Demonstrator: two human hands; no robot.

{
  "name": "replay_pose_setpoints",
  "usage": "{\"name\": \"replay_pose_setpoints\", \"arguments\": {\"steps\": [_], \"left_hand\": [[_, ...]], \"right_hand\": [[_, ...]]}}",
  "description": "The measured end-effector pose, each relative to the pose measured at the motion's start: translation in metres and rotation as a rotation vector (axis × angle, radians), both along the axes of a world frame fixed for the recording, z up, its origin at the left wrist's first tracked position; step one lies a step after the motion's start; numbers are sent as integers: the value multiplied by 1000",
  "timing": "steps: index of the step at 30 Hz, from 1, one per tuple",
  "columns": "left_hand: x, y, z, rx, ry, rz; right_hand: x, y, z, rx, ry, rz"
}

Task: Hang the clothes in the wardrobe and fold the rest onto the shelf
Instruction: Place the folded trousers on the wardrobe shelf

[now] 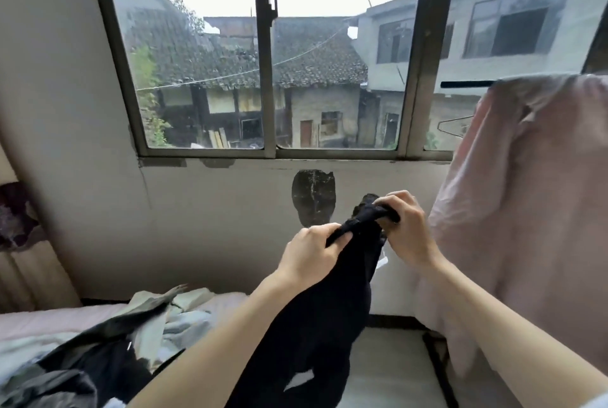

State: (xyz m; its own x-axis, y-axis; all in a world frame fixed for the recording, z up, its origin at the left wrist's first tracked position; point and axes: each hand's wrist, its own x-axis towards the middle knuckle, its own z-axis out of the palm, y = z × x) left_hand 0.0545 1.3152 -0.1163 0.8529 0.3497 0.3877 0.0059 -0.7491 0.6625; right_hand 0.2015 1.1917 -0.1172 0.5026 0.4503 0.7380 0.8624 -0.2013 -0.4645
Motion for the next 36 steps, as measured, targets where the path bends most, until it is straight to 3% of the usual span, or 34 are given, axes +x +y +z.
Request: {"name": "replay_pose_setpoints", "arguments": {"steps": [6,9,12,14,18,20,22,24,26,30,36], "left_hand": [[27,-69,-8,-360,13,-175],[36,-101,-14,-401,40,-251],[50,-125,-17,-368,31,-248],[58,-138,-18,-332,9,-211],[67,-167,-17,-281,-25,-273],[69,-179,-16,-209,-22,-347],[70,-190,-17,-100,-26,-450],[70,-201,-18,-16,-48,-538],[74,-205,-16,36,-38,-604],[87,-184,-3,-115,216,-757],[122,-147,9,-235,142,-489]], "right_hand": [[9,-114,-31,-116,395,-48],[9,-156,-33,-117,554,-85],[14,-186,-21,-239,529,-399],[14,-196,-7,-312,605,-459],[13,-215,26,63,1232,-135],[15,-223,38,181,1363,-43],[18,-222,43,128,1289,-105],[17,-216,46,6,1065,-257],[19,-216,52,33,909,-363],[13,-228,70,102,710,-301],[8,-257,94,-204,291,-387]]}}
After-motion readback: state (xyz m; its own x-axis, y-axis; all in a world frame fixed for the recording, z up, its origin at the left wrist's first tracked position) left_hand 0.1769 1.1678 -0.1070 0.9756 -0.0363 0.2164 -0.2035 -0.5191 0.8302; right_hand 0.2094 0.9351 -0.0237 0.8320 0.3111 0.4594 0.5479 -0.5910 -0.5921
